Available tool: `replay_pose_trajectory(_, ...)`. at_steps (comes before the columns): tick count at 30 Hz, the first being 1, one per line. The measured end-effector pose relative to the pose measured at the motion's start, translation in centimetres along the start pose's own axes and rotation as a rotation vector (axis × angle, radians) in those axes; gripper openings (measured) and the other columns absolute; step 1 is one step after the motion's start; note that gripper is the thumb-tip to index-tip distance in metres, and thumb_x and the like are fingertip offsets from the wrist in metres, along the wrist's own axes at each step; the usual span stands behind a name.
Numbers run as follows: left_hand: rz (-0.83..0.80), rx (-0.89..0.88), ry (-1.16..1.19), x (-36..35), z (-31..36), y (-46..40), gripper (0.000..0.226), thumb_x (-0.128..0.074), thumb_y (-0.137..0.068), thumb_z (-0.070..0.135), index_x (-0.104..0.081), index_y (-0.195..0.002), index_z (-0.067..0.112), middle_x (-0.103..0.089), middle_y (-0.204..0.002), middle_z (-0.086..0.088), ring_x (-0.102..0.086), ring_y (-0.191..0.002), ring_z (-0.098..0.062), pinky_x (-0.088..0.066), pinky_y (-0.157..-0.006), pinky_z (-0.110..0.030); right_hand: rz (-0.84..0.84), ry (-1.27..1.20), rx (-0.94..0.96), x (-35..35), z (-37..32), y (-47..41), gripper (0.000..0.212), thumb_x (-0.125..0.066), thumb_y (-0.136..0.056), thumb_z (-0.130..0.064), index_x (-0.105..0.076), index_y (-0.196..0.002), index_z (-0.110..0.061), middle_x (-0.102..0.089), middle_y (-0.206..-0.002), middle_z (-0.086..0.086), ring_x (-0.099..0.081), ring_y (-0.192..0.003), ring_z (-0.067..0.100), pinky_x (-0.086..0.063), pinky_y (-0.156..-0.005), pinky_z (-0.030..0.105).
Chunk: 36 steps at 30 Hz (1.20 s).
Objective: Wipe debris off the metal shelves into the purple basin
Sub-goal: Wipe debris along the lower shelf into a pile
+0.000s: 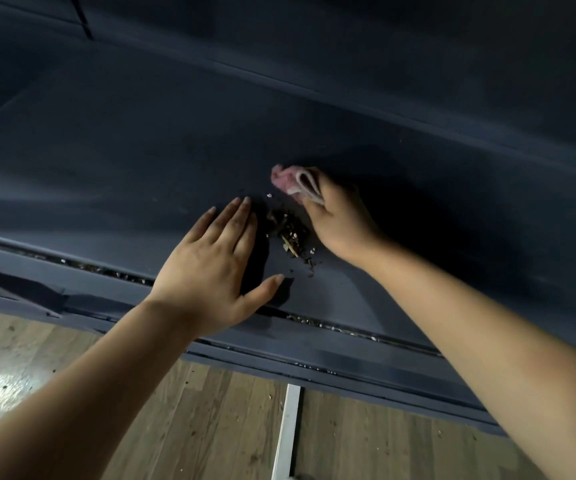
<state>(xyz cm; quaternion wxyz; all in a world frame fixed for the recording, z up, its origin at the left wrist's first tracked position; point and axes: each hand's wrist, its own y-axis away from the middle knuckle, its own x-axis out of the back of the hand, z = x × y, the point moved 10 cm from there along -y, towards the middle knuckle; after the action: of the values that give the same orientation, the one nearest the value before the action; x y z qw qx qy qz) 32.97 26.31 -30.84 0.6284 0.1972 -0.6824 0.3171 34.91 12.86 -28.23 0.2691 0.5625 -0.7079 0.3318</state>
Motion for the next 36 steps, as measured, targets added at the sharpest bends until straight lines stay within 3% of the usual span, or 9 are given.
replay_pose_trajectory(4, 0.002, -0.009, -0.009, -0.1, -0.1, -0.1, 0.088, -0.016, -0.094, 0.062, -0.046, -0.132, -0.011, -0.043, -0.141, -0.026, -0.04, -0.133, -0.035, -0.017, -0.11, -0.039, 0.15, -0.009, -0.101, 4.7, 3.8, 1.4, 0.034, -0.048, -0.094, -0.019, -0.054, -0.127, -0.013, -0.063, -0.122, 0.005, -0.06, -0.112, 0.024, -0.046, -0.097, 0.038)
replay_pose_trajectory(8, -0.006, 0.001, -0.023, -0.2, -0.1, -0.1, 0.089, -0.014, -0.095, 0.062, -0.048, -0.13, -0.013, -0.044, -0.14, -0.027, -0.042, -0.132, -0.036, -0.019, -0.109, -0.04, 0.256, 0.425, -0.354, 10.7, 9.9, 3.8, 0.035, -0.047, -0.096, -0.015, -0.047, -0.131, -0.01, -0.06, -0.12, 0.02, -0.056, -0.109, 0.04, -0.044, -0.09, 0.047)
replay_pose_trajectory(12, -0.003, 0.0, -0.046, -0.1, 0.0, 0.0, 0.089, -0.015, -0.095, 0.061, -0.049, -0.129, -0.013, -0.045, -0.139, -0.028, -0.043, -0.131, -0.037, -0.019, -0.109, -0.039, 0.191, 0.498, -0.447, 10.9, 12.6, 4.0, 0.039, -0.041, -0.099, -0.021, -0.042, -0.135, -0.006, -0.048, -0.135, 0.019, -0.043, -0.125, 0.035, -0.025, -0.099, 0.034)
replay_pose_trajectory(18, -0.009, 0.0, -0.036, 0.0, 0.0, 0.0, 0.089, -0.014, -0.095, 0.062, -0.048, -0.13, -0.013, -0.045, -0.139, -0.027, -0.039, -0.133, -0.034, -0.012, -0.111, -0.035, 0.115, 0.311, -0.34, 6.4, 7.9, -0.9, 0.031, -0.045, -0.098, -0.021, -0.053, -0.126, -0.012, -0.056, -0.13, 0.013, -0.05, -0.119, 0.031, -0.031, -0.091, 0.028)
replay_pose_trajectory(22, -0.005, -0.008, -0.037, 0.1, 0.0, -0.1, 0.089, -0.015, -0.095, 0.061, -0.049, -0.129, -0.014, -0.046, -0.138, -0.028, -0.041, -0.132, -0.035, -0.01, -0.112, -0.033, 0.092, 0.245, 0.007, 1.9, -0.1, -1.2, 0.029, -0.053, -0.092, -0.014, -0.061, -0.12, -0.013, -0.065, -0.118, 0.011, -0.059, -0.111, 0.029, -0.039, -0.092, 0.031)
replay_pose_trajectory(26, -0.02, -0.017, -0.035, 0.1, 0.1, 0.0, 0.087, -0.017, -0.096, 0.061, -0.046, -0.132, -0.013, -0.044, -0.14, -0.026, -0.032, -0.134, -0.031, -0.008, -0.113, -0.032, -0.099, 0.177, 0.076, -1.5, -1.6, -0.3, 0.042, -0.049, -0.096, -0.012, -0.046, -0.138, -0.016, -0.051, -0.139, 0.001, -0.045, -0.127, 0.018, -0.028, -0.098, 0.018)
replay_pose_trajectory(31, 0.036, -0.017, 0.043, 1.0, 0.6, -0.2, 0.083, -0.014, -0.098, 0.059, -0.038, -0.138, -0.011, -0.032, -0.148, -0.023, -0.022, -0.142, -0.025, -0.007, -0.115, -0.033, 0.044, 0.198, 0.084, 1.6, 0.3, 0.2, 0.037, -0.052, -0.092, -0.011, -0.055, -0.129, -0.013, -0.063, -0.122, 0.007, -0.058, -0.113, 0.026, -0.039, -0.095, 0.03)
replay_pose_trajectory(33, 0.103, -0.052, 0.065, 2.3, 2.0, -1.2, 0.08, -0.02, -0.097, 0.056, -0.039, -0.138, -0.01, -0.031, -0.149, -0.023, -0.022, -0.142, -0.027, -0.009, -0.115, -0.036, 0.184, 0.265, 0.009, 4.8, 2.8, 0.6, 0.038, -0.049, -0.088, -0.014, -0.057, -0.125, -0.01, -0.065, -0.114, 0.016, -0.062, -0.103, 0.036, -0.047, -0.089, 0.043)
replay_pose_trajectory(36, 0.172, -0.172, 0.093, 3.9, 6.3, -3.2, 0.077, -0.025, -0.095, 0.055, -0.044, -0.136, -0.008, -0.036, -0.147, -0.023, -0.029, -0.14, -0.032, -0.015, -0.113, -0.04, 0.353, 0.412, -0.216, 10.8, 8.0, 1.8, 0.041, -0.051, -0.089, -0.008, -0.053, -0.129, -0.008, -0.062, -0.115, 0.024, -0.059, -0.101, 0.044, -0.045, -0.083, 0.047)
